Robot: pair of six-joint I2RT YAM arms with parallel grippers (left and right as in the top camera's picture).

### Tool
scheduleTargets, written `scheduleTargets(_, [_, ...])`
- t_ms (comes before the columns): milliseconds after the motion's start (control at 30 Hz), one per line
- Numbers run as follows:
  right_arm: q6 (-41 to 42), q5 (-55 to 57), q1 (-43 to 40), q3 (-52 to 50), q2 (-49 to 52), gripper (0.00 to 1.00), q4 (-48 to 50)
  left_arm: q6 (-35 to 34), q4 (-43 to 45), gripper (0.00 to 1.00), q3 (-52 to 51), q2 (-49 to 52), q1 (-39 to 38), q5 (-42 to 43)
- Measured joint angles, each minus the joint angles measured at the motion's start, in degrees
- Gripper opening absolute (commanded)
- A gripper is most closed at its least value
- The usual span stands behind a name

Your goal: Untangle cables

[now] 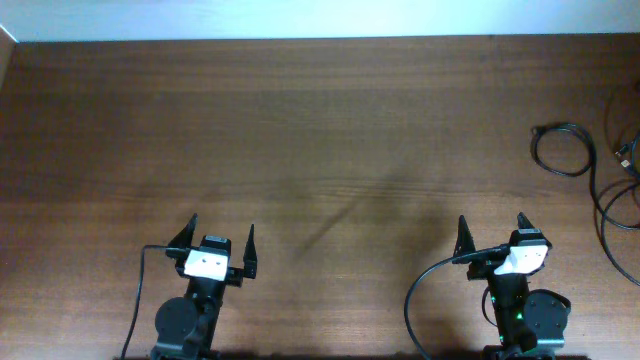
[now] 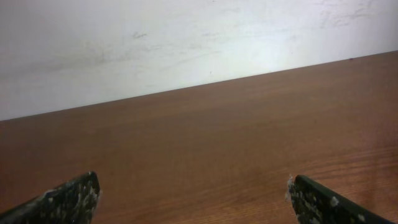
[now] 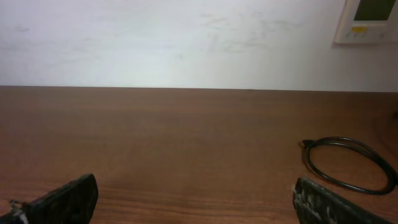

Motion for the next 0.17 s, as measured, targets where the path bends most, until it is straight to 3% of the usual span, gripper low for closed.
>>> scheduleTargets(167, [0.0,0.0,0.0,0.0,0.0,0.99,0.0,0.0,0.0,0.99,0.0,0.0,0.0,0.0])
